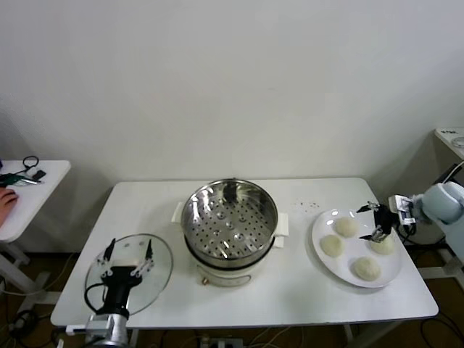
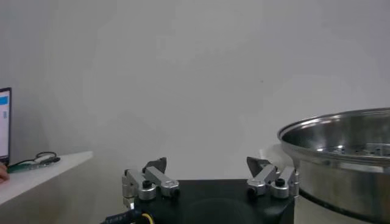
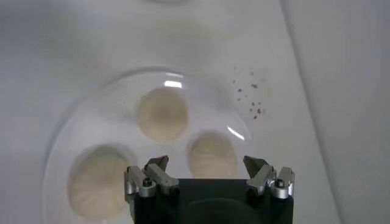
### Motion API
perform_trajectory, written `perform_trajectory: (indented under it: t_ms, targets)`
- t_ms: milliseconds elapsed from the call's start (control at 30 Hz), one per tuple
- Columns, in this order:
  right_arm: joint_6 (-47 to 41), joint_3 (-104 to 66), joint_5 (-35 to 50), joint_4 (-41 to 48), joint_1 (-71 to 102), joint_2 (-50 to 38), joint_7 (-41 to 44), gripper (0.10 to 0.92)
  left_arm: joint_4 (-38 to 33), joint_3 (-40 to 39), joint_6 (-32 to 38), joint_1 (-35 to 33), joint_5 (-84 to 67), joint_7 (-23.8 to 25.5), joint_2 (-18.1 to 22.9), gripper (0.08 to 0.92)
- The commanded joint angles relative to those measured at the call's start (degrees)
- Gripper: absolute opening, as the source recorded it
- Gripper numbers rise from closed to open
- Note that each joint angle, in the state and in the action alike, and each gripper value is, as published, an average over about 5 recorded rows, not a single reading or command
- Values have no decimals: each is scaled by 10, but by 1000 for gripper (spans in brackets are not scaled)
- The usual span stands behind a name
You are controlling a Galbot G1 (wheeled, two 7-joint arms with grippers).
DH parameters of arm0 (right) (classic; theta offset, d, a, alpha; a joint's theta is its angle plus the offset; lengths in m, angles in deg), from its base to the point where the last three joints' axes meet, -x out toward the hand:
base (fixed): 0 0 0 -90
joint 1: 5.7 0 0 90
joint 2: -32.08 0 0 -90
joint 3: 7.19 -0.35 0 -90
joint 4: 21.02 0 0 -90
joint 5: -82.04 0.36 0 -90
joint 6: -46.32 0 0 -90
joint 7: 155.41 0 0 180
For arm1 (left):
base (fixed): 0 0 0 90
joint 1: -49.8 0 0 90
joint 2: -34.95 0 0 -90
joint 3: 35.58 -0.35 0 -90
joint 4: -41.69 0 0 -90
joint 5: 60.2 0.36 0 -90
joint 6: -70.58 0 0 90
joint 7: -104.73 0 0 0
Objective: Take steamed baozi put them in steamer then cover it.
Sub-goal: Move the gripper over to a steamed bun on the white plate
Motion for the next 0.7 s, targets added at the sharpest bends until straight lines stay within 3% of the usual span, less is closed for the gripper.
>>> perform_trajectory:
  t_ms: [33, 700]
  targets:
    - [38, 157, -69, 121, -158, 56, 54, 823, 0, 1, -1, 0, -5, -17, -1, 823]
    - [71, 110, -172, 298, -130, 206, 21, 823, -1, 9, -4, -8, 3, -15, 0, 823]
